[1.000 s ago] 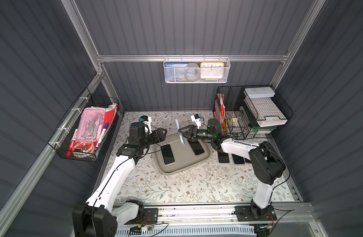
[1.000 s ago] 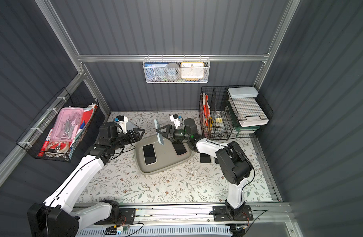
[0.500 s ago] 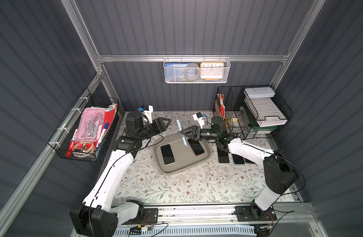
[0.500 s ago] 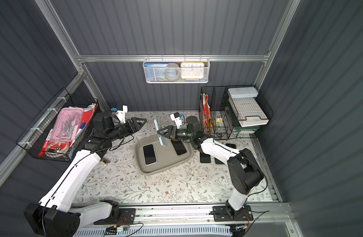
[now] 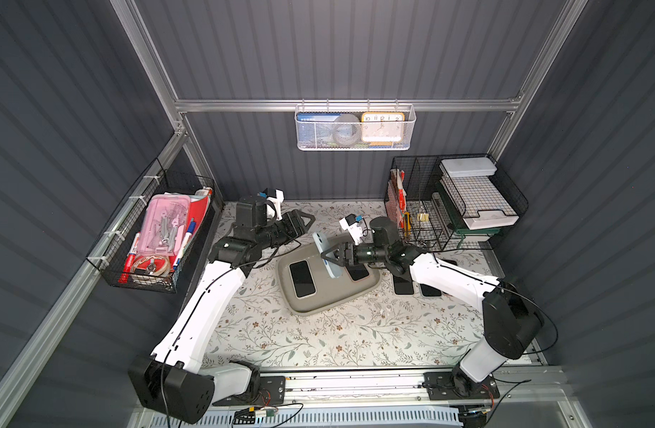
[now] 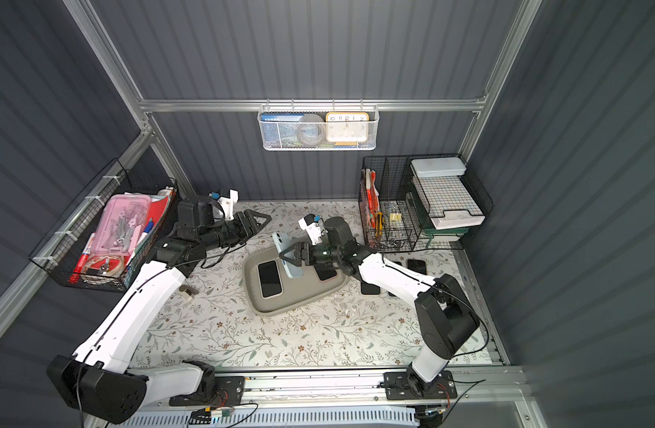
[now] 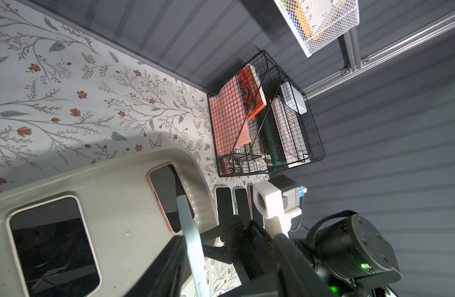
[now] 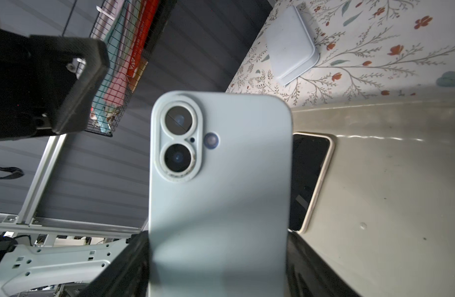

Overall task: Take the phone out of the storage box
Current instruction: Pick up the phone from the storage box.

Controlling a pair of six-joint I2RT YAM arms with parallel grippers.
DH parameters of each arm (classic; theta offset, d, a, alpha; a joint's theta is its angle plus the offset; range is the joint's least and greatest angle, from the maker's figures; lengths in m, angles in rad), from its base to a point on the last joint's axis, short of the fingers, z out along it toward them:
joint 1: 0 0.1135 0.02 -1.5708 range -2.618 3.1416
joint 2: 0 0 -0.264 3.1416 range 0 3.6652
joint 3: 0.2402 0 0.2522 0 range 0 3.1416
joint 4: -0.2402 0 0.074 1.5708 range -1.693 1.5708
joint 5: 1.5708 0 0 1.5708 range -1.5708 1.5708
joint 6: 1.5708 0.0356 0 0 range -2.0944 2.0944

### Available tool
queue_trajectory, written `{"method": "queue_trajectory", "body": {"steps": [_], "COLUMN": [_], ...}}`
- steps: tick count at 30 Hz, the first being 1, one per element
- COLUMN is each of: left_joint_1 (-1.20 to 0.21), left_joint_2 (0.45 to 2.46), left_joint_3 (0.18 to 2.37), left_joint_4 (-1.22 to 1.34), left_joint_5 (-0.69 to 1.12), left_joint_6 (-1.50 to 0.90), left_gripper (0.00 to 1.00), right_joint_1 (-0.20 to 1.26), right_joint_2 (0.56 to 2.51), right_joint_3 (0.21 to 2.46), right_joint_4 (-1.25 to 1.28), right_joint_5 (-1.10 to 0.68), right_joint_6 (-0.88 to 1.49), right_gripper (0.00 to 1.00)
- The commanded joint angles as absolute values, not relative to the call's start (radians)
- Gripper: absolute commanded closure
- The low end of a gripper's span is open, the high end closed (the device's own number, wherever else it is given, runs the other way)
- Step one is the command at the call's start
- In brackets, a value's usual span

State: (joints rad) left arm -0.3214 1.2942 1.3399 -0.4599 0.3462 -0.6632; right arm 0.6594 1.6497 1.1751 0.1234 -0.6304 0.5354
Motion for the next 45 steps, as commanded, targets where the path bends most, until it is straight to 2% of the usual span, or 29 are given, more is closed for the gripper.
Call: {"method": "queue_trajectory", "body": {"steps": [1,4,13,18,27,29,31,33,35,36,41,43,45], "left_joint_1": [-0.345,-0.365,-0.389,-0.411,-0.426,-0.426,-0.426,-0.426,-0.426,-0.426,-0.426,-0.425,-0.426], "left_joint_2": [1.342,1.368,1.403,1.433,1.491,1.498,1.496,1.489,1.479,1.475,1.477,1.496,1.513], "left_joint_3": [1.385,1.408,1.452,1.452,1.454,1.446,1.438,1.434,1.434,1.436,1.471,1.49,1.505], "left_joint_4": [-0.588,-0.648,-0.651,-0.618,-0.64,-0.638,-0.631,-0.621,-0.605,-0.602,-0.624,-0.646,-0.662], "left_joint_5": [0.252,0.19,0.194,0.214,0.213,0.215,0.208,0.195,0.177,0.165,0.082,0.049,0.003], "left_joint_6": [-0.621,-0.609,-0.617,-0.631,-0.606,-0.604,-0.607,-0.616,-0.629,-0.633,-0.638,-0.632,-0.632], "left_gripper": [0.42,0.43,0.43,0.53,0.55,0.62,0.77,0.88,1.0,1.0,1.0,1.0,1.0], "right_joint_1": [0.682,0.695,0.71,0.716,0.718,0.717,0.718,0.717,0.717,0.718,0.721,0.741,0.784], "right_joint_2": [1.593,1.58,1.574,1.581,1.587,1.593,1.598,1.601,1.598,1.595,1.53,1.475,1.427], "right_joint_3": [1.228,1.239,1.262,1.27,1.296,1.303,1.308,1.31,1.304,1.3,1.269,1.249,1.23], "right_joint_4": [0.087,0.05,0.025,0.019,0.008,0.008,0.008,0.0,-0.007,-0.012,-0.072,-0.116,-0.156], "right_joint_5": [-0.572,-0.531,-0.506,-0.495,-0.48,-0.486,-0.49,-0.484,-0.471,-0.461,-0.384,-0.299,-0.13], "right_joint_6": [0.449,0.41,0.385,0.38,0.368,0.373,0.376,0.377,0.376,0.372,0.297,0.239,0.167], "right_gripper": [0.42,0.42,0.43,0.43,0.43,0.43,0.42,0.36,0.23,0.03,0.01,0.01,0.01]}}
